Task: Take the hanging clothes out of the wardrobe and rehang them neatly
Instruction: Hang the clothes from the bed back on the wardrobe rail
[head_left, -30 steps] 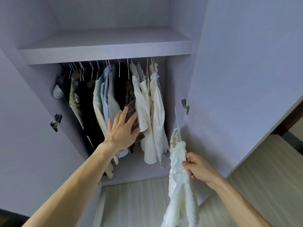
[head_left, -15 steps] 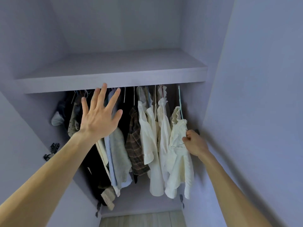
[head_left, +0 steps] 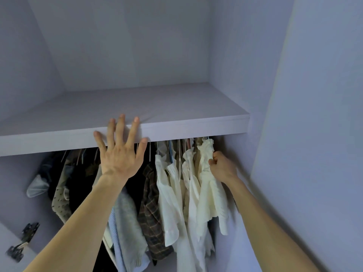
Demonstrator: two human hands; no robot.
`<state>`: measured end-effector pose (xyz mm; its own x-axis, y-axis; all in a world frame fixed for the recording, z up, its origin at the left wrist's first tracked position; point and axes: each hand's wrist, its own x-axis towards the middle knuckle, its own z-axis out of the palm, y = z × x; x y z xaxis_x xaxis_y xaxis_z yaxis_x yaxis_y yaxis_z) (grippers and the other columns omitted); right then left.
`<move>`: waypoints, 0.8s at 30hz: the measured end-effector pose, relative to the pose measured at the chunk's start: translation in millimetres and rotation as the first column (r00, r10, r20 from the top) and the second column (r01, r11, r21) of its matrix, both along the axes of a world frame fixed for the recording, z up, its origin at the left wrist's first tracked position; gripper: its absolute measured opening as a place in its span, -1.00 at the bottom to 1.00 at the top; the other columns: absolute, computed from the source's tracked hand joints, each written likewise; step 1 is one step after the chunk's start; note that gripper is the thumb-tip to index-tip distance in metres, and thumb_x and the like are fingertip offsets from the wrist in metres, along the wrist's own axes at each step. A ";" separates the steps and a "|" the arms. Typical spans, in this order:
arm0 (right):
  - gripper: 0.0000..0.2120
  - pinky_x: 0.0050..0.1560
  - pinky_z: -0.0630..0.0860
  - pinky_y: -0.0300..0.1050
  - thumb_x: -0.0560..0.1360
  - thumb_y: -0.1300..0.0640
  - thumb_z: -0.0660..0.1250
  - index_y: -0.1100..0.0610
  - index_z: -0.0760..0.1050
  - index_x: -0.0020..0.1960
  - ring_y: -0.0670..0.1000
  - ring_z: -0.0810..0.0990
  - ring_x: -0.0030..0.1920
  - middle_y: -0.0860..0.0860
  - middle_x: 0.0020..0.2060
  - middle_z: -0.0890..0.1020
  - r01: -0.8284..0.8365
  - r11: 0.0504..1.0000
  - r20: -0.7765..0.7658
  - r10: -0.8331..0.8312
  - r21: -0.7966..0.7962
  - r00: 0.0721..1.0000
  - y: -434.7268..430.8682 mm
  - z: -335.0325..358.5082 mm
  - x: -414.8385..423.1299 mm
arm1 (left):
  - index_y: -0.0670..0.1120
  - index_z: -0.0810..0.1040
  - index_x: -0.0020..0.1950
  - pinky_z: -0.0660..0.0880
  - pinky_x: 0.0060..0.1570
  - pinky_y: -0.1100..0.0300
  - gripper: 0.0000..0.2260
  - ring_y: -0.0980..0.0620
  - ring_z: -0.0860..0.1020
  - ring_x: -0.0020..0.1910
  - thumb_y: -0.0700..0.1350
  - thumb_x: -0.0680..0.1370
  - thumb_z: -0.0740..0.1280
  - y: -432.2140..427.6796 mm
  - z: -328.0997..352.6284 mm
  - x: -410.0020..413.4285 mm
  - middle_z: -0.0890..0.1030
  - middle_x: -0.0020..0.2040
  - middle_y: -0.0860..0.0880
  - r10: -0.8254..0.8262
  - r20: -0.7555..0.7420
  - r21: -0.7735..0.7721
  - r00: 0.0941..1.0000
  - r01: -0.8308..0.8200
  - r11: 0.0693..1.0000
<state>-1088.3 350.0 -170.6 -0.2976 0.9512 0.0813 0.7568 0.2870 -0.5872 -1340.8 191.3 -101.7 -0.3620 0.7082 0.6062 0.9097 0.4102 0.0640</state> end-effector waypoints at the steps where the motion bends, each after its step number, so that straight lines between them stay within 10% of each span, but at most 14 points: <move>1: -0.87 -0.16 0.36 -0.09 0.64 0.06 0.13 0.12 0.32 0.01 0.18 0.54 -0.12 0.05 -0.21 0.52 -0.007 1.000 0.011 0.007 0.003 1.000 6.8 1.6 -4.8 | 0.21 -0.31 0.57 -0.20 0.49 -0.33 -0.43 -0.08 -0.18 0.59 0.30 0.64 -0.13 2.6 -2.2 -1.8 -0.12 0.63 -0.03 0.004 -0.009 0.013 1.000 -0.004 1.000; 24: -0.80 -0.20 0.42 -0.12 0.67 0.09 0.13 0.19 0.37 0.20 0.11 0.60 -0.10 0.05 -0.12 0.57 -0.024 0.996 0.067 0.030 -0.084 0.997 20.4 -57.8 -41.2 | 0.22 -0.28 0.58 -0.21 0.45 -0.40 -0.38 -0.10 -0.16 0.59 0.30 0.63 -0.02 16.4 -16.4 -17.4 -0.05 0.62 -0.10 -0.031 -0.098 0.124 0.995 0.044 0.991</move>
<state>-1129.5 370.4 -228.4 -0.3251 0.9455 -0.0190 0.7886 0.2600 -0.5572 -1358.2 207.7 -118.1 -0.2726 0.6359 0.7221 0.9287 0.3699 0.0249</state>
